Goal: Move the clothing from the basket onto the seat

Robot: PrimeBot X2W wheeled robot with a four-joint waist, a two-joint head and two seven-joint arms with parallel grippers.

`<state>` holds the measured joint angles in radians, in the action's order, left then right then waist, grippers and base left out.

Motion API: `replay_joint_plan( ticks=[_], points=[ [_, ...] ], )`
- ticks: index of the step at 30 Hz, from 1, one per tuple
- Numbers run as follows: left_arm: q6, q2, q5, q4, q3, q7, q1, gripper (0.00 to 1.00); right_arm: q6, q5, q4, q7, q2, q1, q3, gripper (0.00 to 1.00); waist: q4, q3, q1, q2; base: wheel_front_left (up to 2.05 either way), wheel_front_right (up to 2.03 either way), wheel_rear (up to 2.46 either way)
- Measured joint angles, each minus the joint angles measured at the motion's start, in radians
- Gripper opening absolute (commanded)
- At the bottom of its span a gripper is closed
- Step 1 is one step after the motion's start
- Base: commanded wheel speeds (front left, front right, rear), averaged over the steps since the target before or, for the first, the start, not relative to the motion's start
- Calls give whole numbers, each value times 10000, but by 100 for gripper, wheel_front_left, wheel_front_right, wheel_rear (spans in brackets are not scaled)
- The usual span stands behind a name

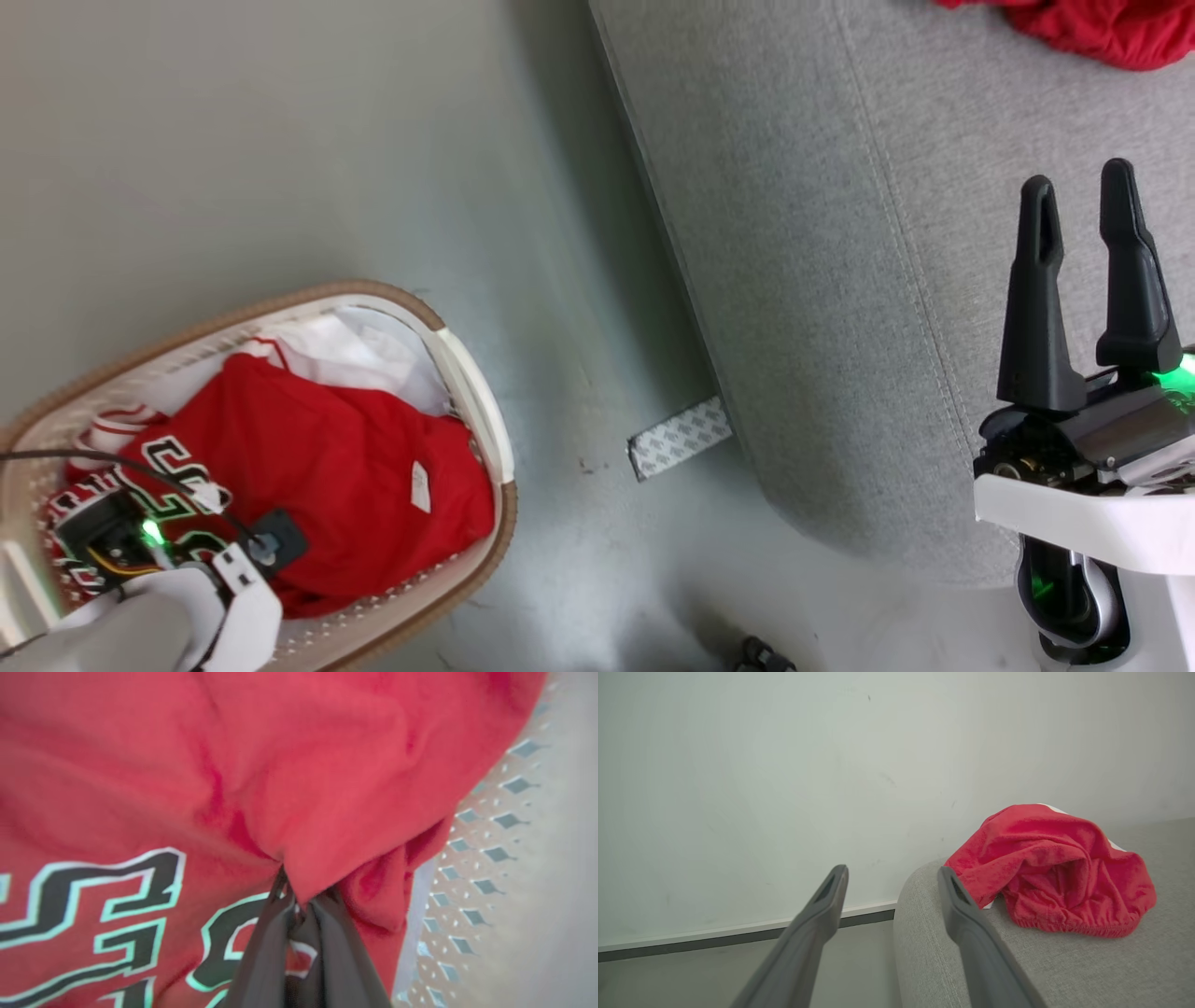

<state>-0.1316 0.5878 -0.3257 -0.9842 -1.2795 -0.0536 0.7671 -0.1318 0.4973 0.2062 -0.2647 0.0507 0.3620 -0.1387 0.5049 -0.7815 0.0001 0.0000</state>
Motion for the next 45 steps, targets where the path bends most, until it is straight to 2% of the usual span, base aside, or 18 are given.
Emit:
replay_joint_plan(
  ticks=[4, 11, 20, 21, 33, 39, 45],
  points=[
    [0, -416, -466, -63, -2, -462, -38, 0, 0, -261, -194, 0, -2, -1, 153, 100, -163, 522, 0, 0, 0, 0, 0],
    [0, -1519, -1400, 36, 52, -1722, -198, 0, -2, -1035, -872, -2, -8, -224, 437, 100, -756, 1876, -1, 0, 0, 0, 0],
    [0, -2537, -2508, 861, 727, -2080, -609, 0, 0, -1638, -1753, 0, -17, -734, 706, 100, -1696, 3745, -2, 0, 0, 0, 0],
    [0, -2673, -2581, 1346, 1080, -2092, -748, 0, 0, -1726, -1962, 0, -13, -941, 754, 100, -1960, 4219, -2, -1, 0, 0, 0],
    [328, -2970, -2748, 4180, 3473, -2100, -2214, 0, 0, -1954, -2660, 0, -12, -1874, 867, 100, -3495, 6495, -4, 0, 0, 0, 0],
    [500, -3143, -2692, 5195, 4151, -2102, -2403, 0, 0, -1960, -2761, 0, -12, -2257, 911, 100, -4252, 7315, -4, 0, 0, 0, 0],
    [665, -2999, -2652, 5937, 4516, -2088, -2246, 0, 0, -1785, -2899, 0, -13, -2491, 639, 100, -4832, 7870, -4, 0, 0, 0, 0]
  ],
)
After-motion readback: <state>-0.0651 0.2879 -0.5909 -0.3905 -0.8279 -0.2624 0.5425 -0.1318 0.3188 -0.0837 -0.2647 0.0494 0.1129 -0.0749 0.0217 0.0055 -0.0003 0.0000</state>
